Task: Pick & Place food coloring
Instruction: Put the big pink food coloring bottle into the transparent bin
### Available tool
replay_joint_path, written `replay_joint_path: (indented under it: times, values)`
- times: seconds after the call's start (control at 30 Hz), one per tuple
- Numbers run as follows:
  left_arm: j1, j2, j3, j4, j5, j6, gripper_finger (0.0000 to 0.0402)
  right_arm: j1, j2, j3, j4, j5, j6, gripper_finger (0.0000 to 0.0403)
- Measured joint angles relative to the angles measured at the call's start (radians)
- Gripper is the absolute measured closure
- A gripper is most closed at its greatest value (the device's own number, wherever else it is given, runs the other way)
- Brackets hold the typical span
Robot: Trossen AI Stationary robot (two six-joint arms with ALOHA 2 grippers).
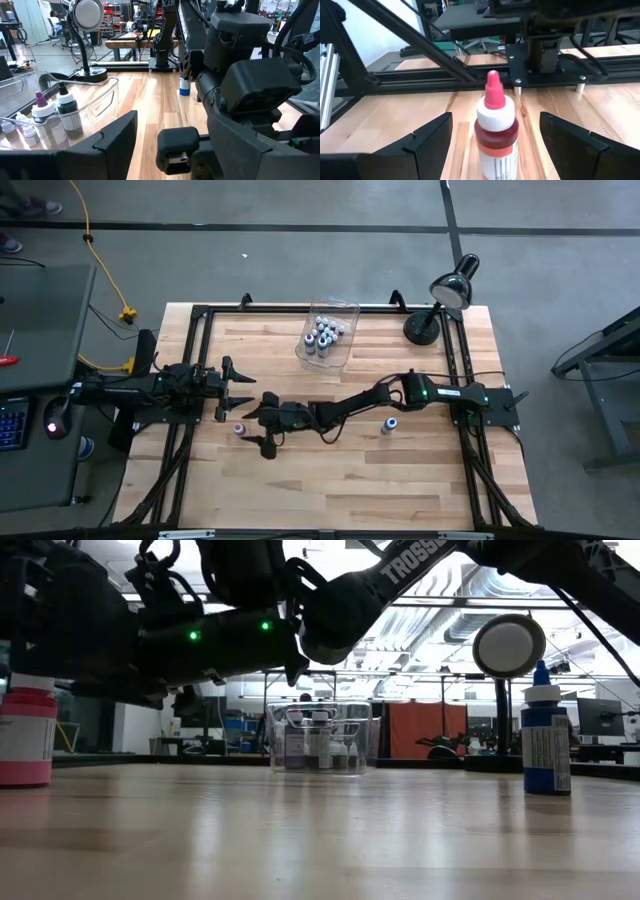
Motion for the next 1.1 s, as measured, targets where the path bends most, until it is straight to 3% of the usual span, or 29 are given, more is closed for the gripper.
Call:
replay_joint_path:
  times: [0.27, 0.43, 0.73, 1.1]
  values:
    - [0.000, 0.000, 0.000, 0.000, 0.000, 0.000, 0.0163, 0.000, 0.000, 0.001, -0.005, -0.027, -0.014, 0.0116]
    - [0.000, 0.000, 0.000, 0.000, 0.000, 0.000, 0.0163, -0.008, 0.004, 0.089, -0.151, -0.058, -0.054, 0.0116]
    - [0.000, 0.000, 0.000, 0.000, 0.000, 0.000, 0.0163, -0.013, 0.076, 0.175, -0.132, -0.089, -0.021, 0.0116]
    - [0.000, 0.000, 0.000, 0.000, 0.000, 0.000, 0.0163, -0.014, 0.082, 0.177, -0.123, -0.077, -0.019, 0.0116]
